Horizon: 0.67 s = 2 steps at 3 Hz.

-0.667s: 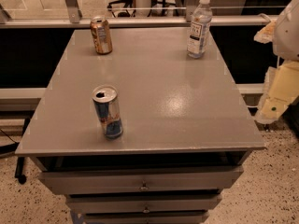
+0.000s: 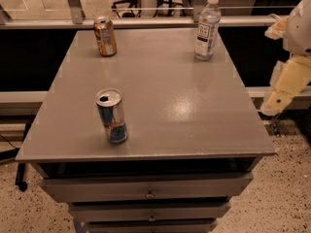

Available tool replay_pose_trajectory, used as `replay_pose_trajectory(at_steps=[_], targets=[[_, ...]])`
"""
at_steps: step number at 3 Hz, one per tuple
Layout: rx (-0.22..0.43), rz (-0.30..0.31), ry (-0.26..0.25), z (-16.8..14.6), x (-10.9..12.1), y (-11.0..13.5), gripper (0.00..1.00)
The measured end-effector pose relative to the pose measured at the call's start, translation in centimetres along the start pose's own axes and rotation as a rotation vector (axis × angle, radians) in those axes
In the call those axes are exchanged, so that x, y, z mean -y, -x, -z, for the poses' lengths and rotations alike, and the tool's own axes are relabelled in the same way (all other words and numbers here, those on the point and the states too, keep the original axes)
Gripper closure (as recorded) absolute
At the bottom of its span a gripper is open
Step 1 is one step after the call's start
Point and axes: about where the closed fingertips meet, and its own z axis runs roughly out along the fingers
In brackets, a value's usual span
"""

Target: Move blue plastic bottle near orange can

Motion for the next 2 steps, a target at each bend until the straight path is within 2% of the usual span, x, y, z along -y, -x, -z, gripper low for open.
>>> replay_pose_trajectory(at_steps=[1, 2], targets=[[0.098, -0.038, -0.054, -2.5, 5.9, 0.1, 0.0], [0.195, -0.109, -0.131, -4.8, 11.9, 0.7, 0.0]])
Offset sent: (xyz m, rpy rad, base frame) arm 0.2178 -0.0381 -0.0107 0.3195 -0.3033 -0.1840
